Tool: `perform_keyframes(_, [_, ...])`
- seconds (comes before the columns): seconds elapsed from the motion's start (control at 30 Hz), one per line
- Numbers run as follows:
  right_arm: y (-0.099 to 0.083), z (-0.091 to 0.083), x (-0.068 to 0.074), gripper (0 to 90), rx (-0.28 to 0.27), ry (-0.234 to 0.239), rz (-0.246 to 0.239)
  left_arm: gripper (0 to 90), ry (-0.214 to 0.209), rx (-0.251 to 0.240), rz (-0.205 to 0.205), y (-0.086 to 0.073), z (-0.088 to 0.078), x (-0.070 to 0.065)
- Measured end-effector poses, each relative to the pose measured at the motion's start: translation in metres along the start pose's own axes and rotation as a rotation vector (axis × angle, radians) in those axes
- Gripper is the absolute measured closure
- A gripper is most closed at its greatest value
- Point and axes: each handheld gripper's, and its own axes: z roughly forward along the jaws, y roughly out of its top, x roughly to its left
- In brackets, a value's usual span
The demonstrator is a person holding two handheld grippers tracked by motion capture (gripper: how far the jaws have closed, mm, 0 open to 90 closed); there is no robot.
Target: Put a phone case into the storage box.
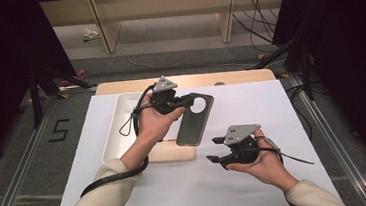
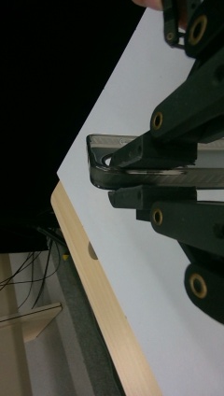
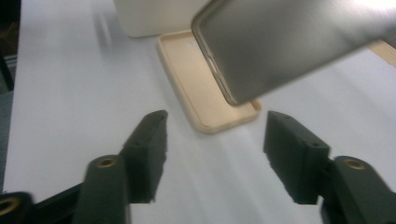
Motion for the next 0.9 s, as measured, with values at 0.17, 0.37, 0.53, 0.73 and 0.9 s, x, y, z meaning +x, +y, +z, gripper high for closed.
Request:
perform_keyframes(0.17, [-0.004,-0.003,-0.003,28.4,-0.011,-0.033,0.037,80.7,-0.005,-0.026,0.019,-0.001,-0.011,0.008])
perform_keyframes(0.37, [-0.007,-0.007,-0.006,23.9,-0.029,-0.044,0.068,80.7,0.002,-0.048,0.037,-0.001,-0.024,0.014])
perform_keyframes(0.53, [-0.01,-0.011,-0.009,20.9,-0.047,-0.051,0.101,80.7,0.008,-0.09,0.03,0.001,-0.039,0.02])
perform_keyframes(0.73, [-0.014,-0.018,-0.013,19.4,-0.072,-0.064,0.129,80.7,0.021,-0.112,0.034,0.002,-0.05,0.029])
perform_keyframes(0.9, [-0.018,-0.023,-0.016,18.6,-0.083,-0.079,0.149,80.8,0.035,-0.126,0.039,0.004,-0.058,0.035])
